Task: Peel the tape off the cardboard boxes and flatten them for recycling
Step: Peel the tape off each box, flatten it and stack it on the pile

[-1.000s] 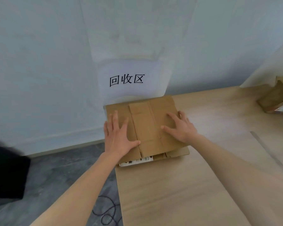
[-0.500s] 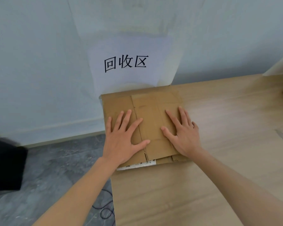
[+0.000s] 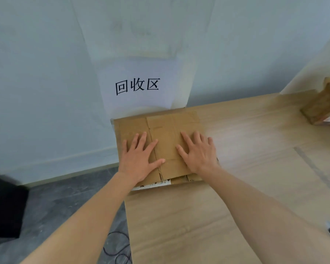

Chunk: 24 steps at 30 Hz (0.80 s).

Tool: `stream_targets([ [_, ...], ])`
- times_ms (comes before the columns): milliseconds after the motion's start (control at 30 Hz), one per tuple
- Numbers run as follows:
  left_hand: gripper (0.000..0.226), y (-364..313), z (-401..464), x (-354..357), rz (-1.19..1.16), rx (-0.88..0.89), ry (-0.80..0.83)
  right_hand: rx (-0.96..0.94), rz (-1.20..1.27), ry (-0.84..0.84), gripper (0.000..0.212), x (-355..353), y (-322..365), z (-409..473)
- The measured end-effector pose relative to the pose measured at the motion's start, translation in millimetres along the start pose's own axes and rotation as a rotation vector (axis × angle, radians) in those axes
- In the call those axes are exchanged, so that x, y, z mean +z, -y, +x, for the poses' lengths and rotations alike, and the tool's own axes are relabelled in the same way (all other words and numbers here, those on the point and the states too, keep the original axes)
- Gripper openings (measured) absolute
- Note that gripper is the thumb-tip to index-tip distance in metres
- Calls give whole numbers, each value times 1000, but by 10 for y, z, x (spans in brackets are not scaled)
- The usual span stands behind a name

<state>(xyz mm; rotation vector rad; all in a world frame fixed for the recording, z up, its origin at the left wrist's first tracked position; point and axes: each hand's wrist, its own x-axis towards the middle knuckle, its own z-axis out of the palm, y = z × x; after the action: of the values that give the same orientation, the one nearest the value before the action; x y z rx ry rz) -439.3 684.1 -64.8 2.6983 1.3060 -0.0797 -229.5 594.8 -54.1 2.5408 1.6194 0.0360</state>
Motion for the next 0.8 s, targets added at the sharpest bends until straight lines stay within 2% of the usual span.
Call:
stream_targets([
  [100, 80, -158, -132, -356, 10, 25, 62, -14, 100, 93, 65, -362, -42, -205],
  [200, 75, -348, -377, -711, 49, 116, -21, -165, 71, -10, 60, -697, -214, -698],
  [300, 75, -520, -726, -1056, 48, 117, -60, -208, 58, 10, 61, -1023, -567, -1267],
  [533, 73, -1160, -1846, -2050, 37, 89, -112, -16, 14, -11, 60, -1880, -1872, -2603],
  [800, 76, -2806, -3369, -3048, -13, 145, -252, 78, 16, -122, 54, -2959, -3252, -4473],
])
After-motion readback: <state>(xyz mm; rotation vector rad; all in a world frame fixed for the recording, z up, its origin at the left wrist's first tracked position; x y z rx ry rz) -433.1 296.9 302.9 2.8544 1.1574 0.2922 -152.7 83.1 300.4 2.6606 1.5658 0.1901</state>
